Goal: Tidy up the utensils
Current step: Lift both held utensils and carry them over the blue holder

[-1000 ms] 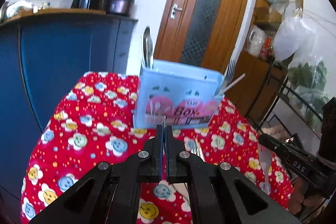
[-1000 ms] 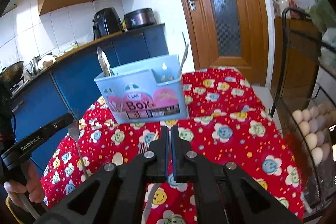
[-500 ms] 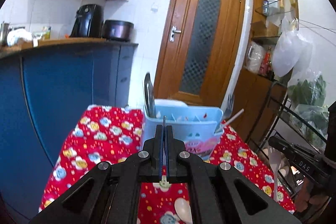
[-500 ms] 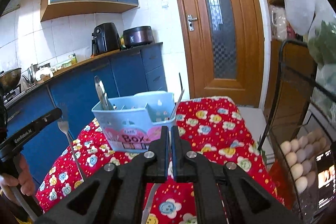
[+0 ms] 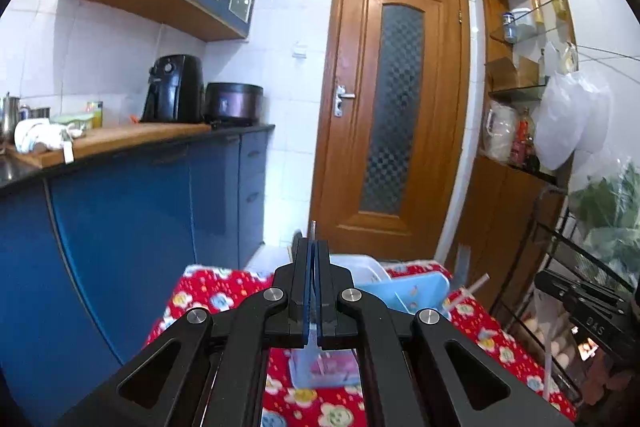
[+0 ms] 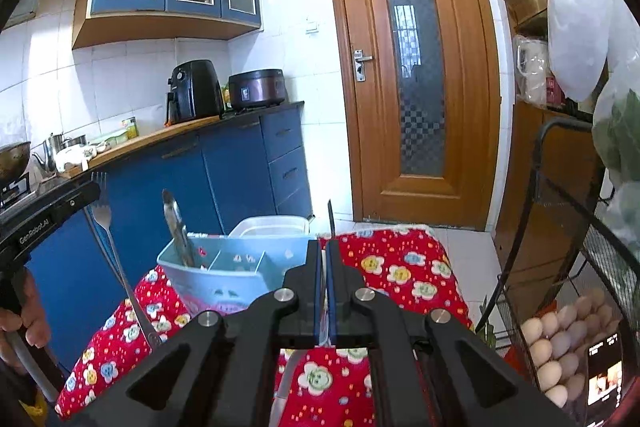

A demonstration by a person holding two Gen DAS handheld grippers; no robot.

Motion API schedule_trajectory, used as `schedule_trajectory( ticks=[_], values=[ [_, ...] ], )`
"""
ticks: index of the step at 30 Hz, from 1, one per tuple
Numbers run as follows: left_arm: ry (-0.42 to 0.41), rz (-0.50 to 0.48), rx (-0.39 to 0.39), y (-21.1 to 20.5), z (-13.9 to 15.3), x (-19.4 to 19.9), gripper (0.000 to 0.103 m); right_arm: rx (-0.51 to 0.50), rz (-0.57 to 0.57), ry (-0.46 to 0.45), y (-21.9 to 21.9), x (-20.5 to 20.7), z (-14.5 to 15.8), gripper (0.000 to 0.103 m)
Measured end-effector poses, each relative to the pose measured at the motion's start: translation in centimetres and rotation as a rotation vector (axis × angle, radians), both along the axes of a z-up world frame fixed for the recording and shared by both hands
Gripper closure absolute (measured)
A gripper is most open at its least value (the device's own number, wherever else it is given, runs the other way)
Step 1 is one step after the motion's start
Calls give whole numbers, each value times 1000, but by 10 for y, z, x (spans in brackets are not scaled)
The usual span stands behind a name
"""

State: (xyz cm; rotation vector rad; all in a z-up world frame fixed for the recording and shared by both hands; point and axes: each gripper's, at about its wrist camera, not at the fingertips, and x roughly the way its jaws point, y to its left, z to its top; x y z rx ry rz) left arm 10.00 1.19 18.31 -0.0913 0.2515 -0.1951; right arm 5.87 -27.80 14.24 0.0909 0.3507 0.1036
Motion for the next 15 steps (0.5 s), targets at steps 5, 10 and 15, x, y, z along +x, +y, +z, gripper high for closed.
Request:
schedule_trajectory(
  ticks=[5, 10, 15],
  values=[
    [-38, 35, 10, -1, 17, 18, 102, -4, -4, -37, 2, 15, 14, 99],
    [-77, 83, 27, 0, 30, 34, 102, 0, 3, -64, 7, 32, 23, 99],
    [-105, 122, 44, 1, 35, 48, 102, 2, 7, -93, 15, 53, 30, 99]
  ],
)
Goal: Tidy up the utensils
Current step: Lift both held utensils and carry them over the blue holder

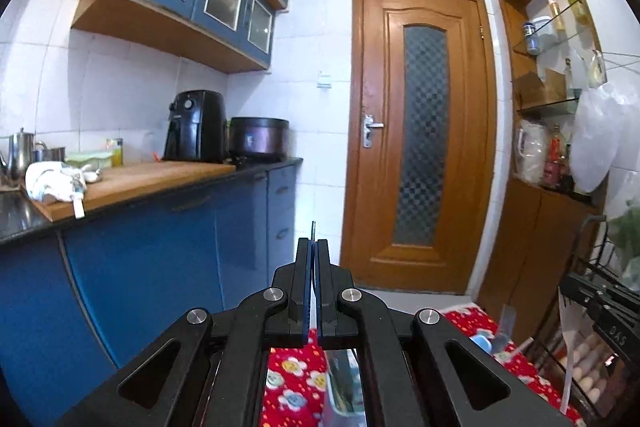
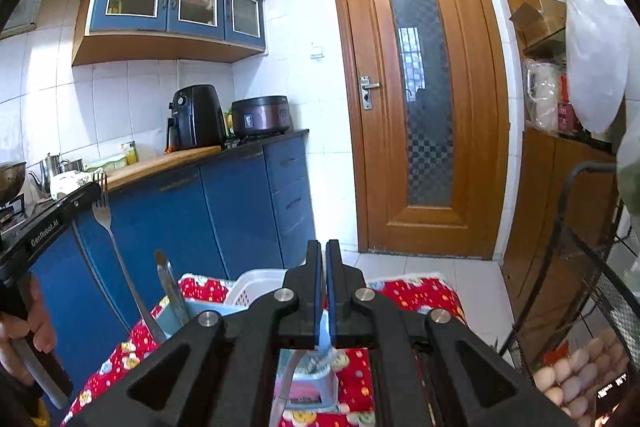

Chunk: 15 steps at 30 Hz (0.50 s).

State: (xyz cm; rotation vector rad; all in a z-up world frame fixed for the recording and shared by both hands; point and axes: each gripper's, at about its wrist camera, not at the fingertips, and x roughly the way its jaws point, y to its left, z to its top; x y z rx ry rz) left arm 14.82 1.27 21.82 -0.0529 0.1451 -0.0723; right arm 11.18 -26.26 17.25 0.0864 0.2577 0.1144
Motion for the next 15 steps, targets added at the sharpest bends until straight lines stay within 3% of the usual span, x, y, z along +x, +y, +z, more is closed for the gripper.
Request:
schedule_trajectory(
  ticks=[8, 15],
  values=[
    [-26, 37, 27, -2, -2, 23, 102, -8, -50, -79, 10, 37, 8, 99],
    [-31, 35, 82, -13, -19, 34, 102, -142, -178, -150, 30, 77, -2, 99]
  ],
)
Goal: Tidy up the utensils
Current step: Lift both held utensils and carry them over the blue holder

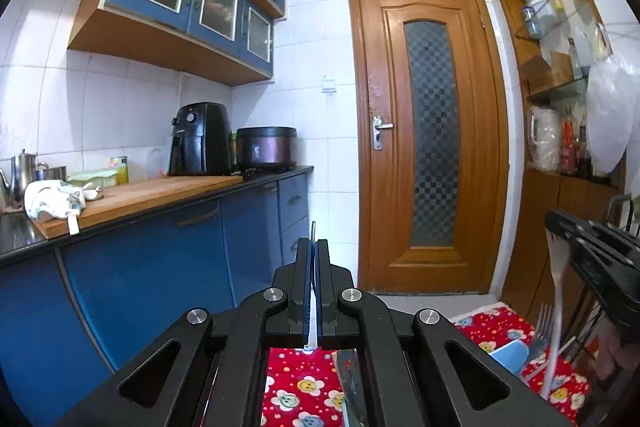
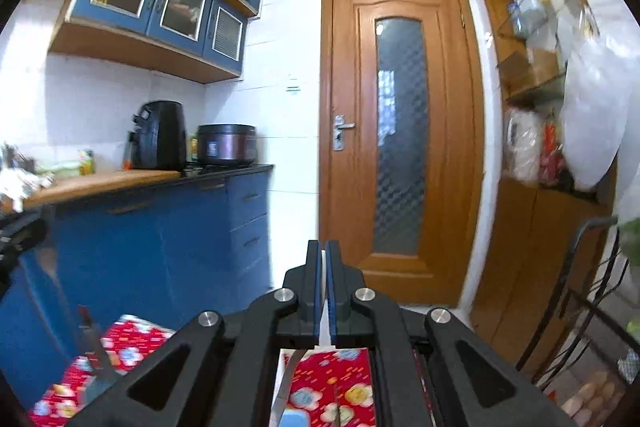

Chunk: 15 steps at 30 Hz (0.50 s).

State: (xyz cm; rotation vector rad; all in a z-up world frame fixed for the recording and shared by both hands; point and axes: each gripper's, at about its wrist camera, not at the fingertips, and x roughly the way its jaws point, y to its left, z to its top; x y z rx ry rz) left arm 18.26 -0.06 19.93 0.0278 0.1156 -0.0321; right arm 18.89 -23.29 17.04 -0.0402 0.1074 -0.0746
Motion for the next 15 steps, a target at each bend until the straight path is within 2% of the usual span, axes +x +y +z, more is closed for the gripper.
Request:
schedule_trajectory(
  ticks=[6, 15],
  values=[
    [19, -10, 15, -6, -15, 8, 102, -59, -38, 11, 12, 22, -20, 99],
    [57, -19, 5, -7, -31, 15, 102, -74, -27, 45, 17, 23, -43, 99]
  ],
)
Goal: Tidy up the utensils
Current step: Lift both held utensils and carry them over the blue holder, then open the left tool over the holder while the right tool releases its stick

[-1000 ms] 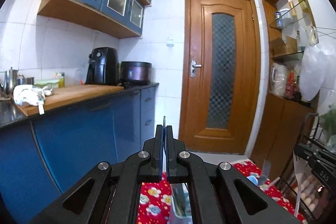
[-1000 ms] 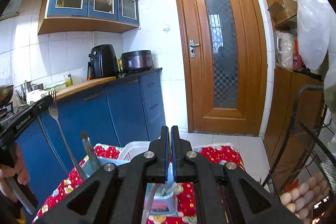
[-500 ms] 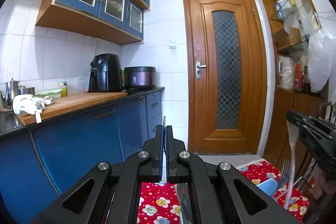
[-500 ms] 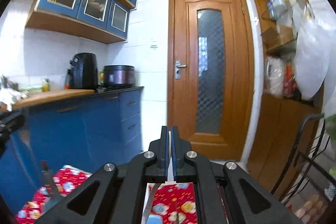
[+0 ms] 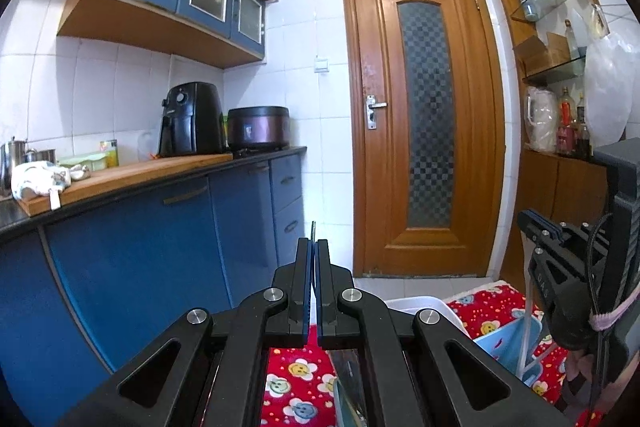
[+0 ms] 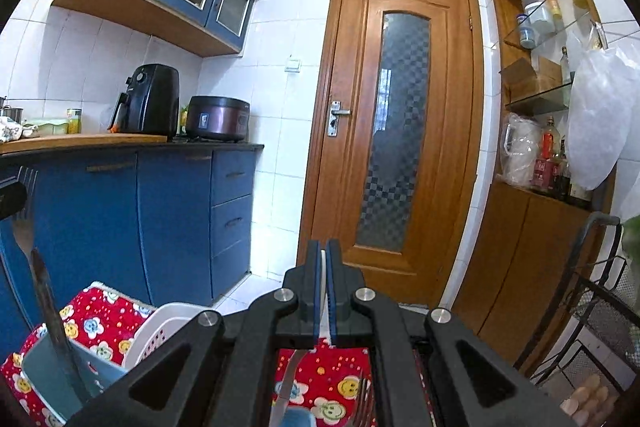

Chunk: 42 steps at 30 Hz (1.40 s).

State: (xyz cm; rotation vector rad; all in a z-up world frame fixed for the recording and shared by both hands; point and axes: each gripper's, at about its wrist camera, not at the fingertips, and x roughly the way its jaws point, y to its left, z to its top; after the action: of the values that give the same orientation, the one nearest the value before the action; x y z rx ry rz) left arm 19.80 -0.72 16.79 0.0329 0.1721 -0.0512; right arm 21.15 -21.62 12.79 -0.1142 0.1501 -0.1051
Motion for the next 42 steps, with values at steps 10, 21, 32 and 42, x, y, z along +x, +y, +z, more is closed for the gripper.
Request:
schedule_trajectory(
  ticks=[10, 21, 32, 42],
  values=[
    [45, -39, -11, -3, -12, -3, 100, 89, 90, 89, -5, -18, -11, 99],
    [107, -71, -56, -3, -9, -17, 80, 260, 202, 129, -26, -49, 5, 70],
    [161, -96, -107, 3, -6, -47, 66, 354, 228, 179, -44, -91, 16, 69],
    [222, -122, -138, 10, -13, -82, 65, 373, 255, 261, -46, -130, 6, 67]
  ],
)
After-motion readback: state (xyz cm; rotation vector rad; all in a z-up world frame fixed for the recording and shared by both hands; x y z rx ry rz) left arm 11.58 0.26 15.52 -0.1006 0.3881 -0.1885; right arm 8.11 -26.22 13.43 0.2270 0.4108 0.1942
